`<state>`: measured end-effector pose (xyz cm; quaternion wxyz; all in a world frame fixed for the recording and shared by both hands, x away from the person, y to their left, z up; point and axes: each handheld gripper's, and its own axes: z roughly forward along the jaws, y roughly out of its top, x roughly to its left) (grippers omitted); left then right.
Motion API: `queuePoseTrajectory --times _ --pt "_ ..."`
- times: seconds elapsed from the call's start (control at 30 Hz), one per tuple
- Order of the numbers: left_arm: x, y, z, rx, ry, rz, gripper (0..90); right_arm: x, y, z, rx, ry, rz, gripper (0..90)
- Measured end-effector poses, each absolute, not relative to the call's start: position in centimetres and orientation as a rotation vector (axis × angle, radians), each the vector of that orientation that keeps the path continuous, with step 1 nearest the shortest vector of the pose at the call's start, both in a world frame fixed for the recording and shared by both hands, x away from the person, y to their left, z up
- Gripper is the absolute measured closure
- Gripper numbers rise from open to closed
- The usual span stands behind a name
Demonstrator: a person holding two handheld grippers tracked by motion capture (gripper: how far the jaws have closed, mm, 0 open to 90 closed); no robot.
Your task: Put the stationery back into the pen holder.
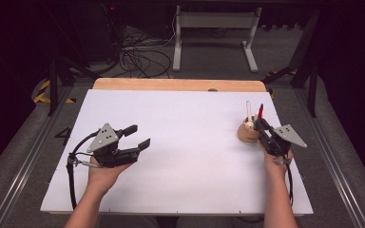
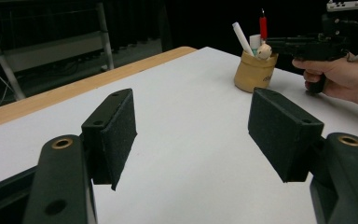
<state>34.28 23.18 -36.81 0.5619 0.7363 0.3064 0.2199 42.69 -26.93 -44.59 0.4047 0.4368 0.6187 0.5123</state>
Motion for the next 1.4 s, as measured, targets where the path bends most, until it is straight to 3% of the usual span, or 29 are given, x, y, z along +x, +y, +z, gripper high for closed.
queuePoseTrajectory --times 0.3,1.07,1.4 --pt "34.3 23.7 -36.7 1.724 0.728 0.530 33.0 42.4 -26.9 -44.1 1.099 1.547 1.313 64.8" --pt "34.1 24.5 -36.6 1.711 0.739 0.543 32.9 41.8 -26.6 -42.9 1.075 1.546 1.359 54.2" --pt "34.1 24.9 -36.5 1.708 0.740 0.561 32.2 41.5 -25.8 -42.2 1.060 1.586 1.391 41.2"
